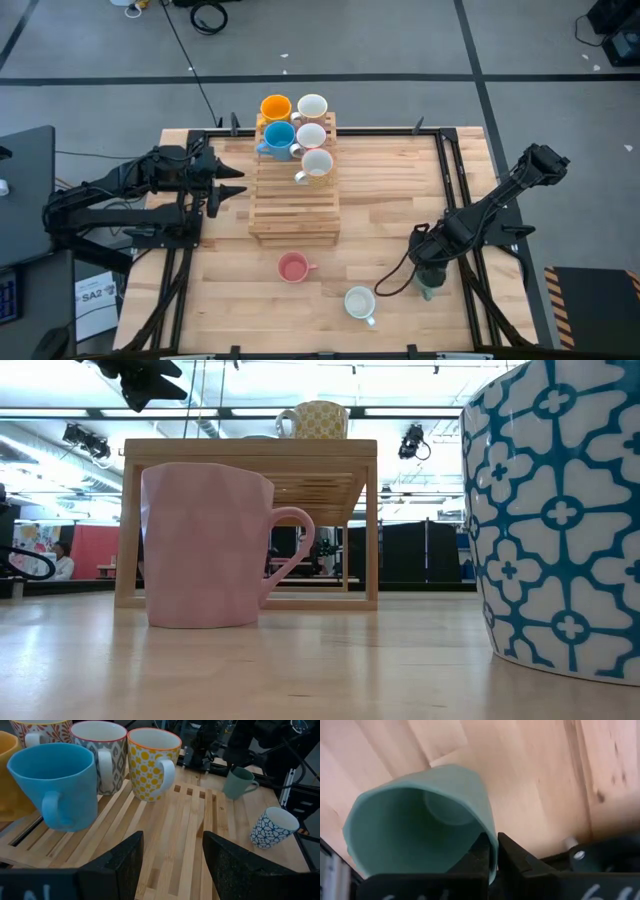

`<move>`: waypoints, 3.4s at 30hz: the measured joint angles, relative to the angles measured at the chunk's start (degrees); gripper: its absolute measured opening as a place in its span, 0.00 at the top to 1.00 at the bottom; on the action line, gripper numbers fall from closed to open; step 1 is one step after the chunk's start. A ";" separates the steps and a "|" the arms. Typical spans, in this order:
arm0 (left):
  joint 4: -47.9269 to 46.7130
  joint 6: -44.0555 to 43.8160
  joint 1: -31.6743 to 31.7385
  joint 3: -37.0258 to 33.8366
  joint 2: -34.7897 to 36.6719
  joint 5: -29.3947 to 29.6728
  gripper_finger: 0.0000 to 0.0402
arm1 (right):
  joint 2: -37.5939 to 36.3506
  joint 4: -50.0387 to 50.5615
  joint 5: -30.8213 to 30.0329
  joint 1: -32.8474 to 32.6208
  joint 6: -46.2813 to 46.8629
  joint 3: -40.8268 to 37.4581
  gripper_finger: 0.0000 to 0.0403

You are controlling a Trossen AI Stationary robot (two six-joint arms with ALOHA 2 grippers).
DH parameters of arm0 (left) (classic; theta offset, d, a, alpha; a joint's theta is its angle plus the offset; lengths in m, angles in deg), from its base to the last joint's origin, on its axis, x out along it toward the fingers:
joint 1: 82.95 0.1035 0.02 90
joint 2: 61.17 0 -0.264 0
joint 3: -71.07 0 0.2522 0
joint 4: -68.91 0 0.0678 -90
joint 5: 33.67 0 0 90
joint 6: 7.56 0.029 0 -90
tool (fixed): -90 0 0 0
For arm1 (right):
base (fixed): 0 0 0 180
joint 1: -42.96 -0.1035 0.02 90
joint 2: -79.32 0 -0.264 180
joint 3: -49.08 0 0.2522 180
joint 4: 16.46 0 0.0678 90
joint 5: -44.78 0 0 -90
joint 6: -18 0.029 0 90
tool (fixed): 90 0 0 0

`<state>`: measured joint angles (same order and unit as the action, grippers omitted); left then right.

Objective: Place coffee mugs
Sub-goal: Put the green mug on the shelf

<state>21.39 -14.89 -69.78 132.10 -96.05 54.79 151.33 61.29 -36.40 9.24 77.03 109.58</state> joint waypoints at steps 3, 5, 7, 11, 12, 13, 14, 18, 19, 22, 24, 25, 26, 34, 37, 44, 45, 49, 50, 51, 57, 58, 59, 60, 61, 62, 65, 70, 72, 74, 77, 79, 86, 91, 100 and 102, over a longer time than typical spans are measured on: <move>0.00 0.00 0.00 0.00 0.00 0.00 0.48 | 0.00 -0.26 0.07 0.09 5.41 -0.02 0.93; 0.00 0.00 0.00 0.00 0.00 0.00 0.48 | 0.00 -1.08 0.06 0.10 8.38 -0.02 0.93; 0.00 0.00 -0.02 0.00 0.00 -0.02 0.48 | 0.00 -2.29 0.03 0.42 11.93 -0.02 0.94; 0.00 0.00 0.00 0.00 0.00 -0.02 0.48 | 0.00 -3.73 -0.17 1.84 21.24 -0.02 0.95; 0.00 0.00 0.00 0.00 0.00 -0.02 0.48 | 0.00 -4.10 -0.29 2.27 23.62 -0.02 0.95; 0.00 0.00 -0.02 0.00 0.00 -0.02 0.48 | 0.00 -4.54 -0.33 2.73 25.74 -0.02 0.94; 0.00 0.00 -0.02 0.00 0.00 -0.02 0.48 | 0.00 -5.00 -0.36 3.17 27.49 -0.02 0.94; 0.01 -0.01 -0.02 0.00 -0.01 -0.02 0.48 | 0.11 -6.10 -0.42 5.26 30.83 0.75 0.93; 0.07 -0.02 0.00 0.00 -0.07 -0.02 0.48 | 0.11 -6.04 -0.47 5.87 30.84 1.43 0.94; 0.17 -0.04 -0.04 0.02 -0.88 -0.04 0.48 | 0.10 -6.16 -2.00 7.72 30.06 4.42 0.95; 0.50 -0.06 -0.04 0.04 -1.92 -0.04 0.48 | 0.09 -6.20 -3.08 9.05 29.18 6.69 0.94; 1.09 -0.08 -0.10 0.04 -2.53 -0.06 0.48 | 0.09 -6.09 -3.67 9.81 28.93 7.95 0.94; 2.12 -0.20 -0.41 0.04 -3.30 -0.05 0.48 | 0.09 -5.90 -4.16 10.51 28.43 9.18 0.94; 18.14 -0.63 -8.26 0.04 -10.91 -0.03 0.48 | 0.04 -5.31 -5.37 16.08 26.42 18.08 0.94; 25.39 1.68 -12.26 0.04 -14.24 -0.03 0.49 | 0.02 -5.23 -5.32 18.18 26.67 20.73 0.94; 38.46 7.49 -20.86 0.04 -22.14 5.57 0.54 | -0.02 -5.31 -5.31 22.70 26.73 25.22 0.94; 40.09 8.27 -21.78 0.04 -23.35 6.65 0.54 | -0.02 -5.64 -5.29 23.40 26.79 25.49 0.94; 45.60 11.14 -24.49 0.04 -27.87 10.63 0.54 | -0.02 -6.65 -5.31 25.86 27.35 25.92 0.94; 46.95 11.69 -24.96 0.04 -29.02 11.59 0.54 | -0.02 -7.15 -5.31 26.43 27.32 25.92 0.94; 48.08 12.43 -25.39 0.04 -30.16 12.48 0.54 | -0.02 -7.89 -5.33 26.92 27.01 25.92 0.94; 57.78 16.06 -26.65 0.04 -37.58 16.78 0.54 | -0.02 -9.38 -5.33 29.20 26.54 25.97 0.94; 59.37 16.89 -26.66 0.04 -38.70 17.29 0.54 | -0.02 -9.48 -5.33 29.46 26.50 25.97 0.94; 61.11 17.39 -26.66 0.04 -39.86 17.60 0.54 | -0.02 -9.49 -5.33 29.68 26.45 25.97 0.94; 62.92 17.91 -26.66 0.04 -41.07 17.70 0.54 | -0.02 -9.49 -5.33 29.84 26.41 25.97 0.94; 64.43 18.39 -26.66 0.04 -42.06 17.98 0.54 | -0.02 -9.49 -5.33 30.01 26.37 25.97 0.94; 65.97 18.68 -26.59 0.04 -43.10 18.29 0.54 | -0.02 -9.49 -5.33 30.14 26.35 25.97 0.94; 70.72 19.05 -26.50 0.04 -45.86 18.52 0.54 | -0.02 -9.49 -5.33 30.28 26.31 25.97 0.93; 76.60 20.85 -26.47 0.04 -49.55 20.15 0.54 | -0.02 -9.51 -5.33 30.28 26.30 25.97 0.94; 78.02 21.43 -26.47 0.04 -50.64 20.55 0.54 | -0.02 -9.53 -5.33 30.28 26.31 25.97 0.94; 79.22 21.54 -26.33 0.04 -51.63 21.05 0.54 | -0.02 -9.54 -5.32 30.28 26.31 25.97 0.93; 79.98 21.51 -25.47 0.04 -52.96 21.01 0.54 | -0.02 -9.54 -5.33 30.28 26.29 25.97 0.93; 79.86 20.88 -24.57 0.04 -53.81 21.04 0.54 | -0.02 -9.53 -5.33 30.28 26.31 25.97 0.94; 80.19 18.18 -22.97 0.04 -56.35 20.75 0.54 | -0.02 -9.48 -5.61 30.32 26.33 25.97 0.93; 82.05 18.10 -22.93 0.04 -57.09 20.32 0.54 | -0.02 -9.64 -6.18 30.28 26.31 25.97 0.94; 77.53 18.78 -22.94 5.48 -57.07 20.36 0.59 | -0.02 -9.99 -6.36 30.28 26.33 25.97 0.93; 74.52 18.93 -22.94 7.21 -57.07 20.37 0.61 | -0.02 -9.97 -6.38 30.28 26.31 25.97 0.93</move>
<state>95.91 4.04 -92.73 139.31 -153.12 75.16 151.31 51.32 -42.78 39.51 103.34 135.55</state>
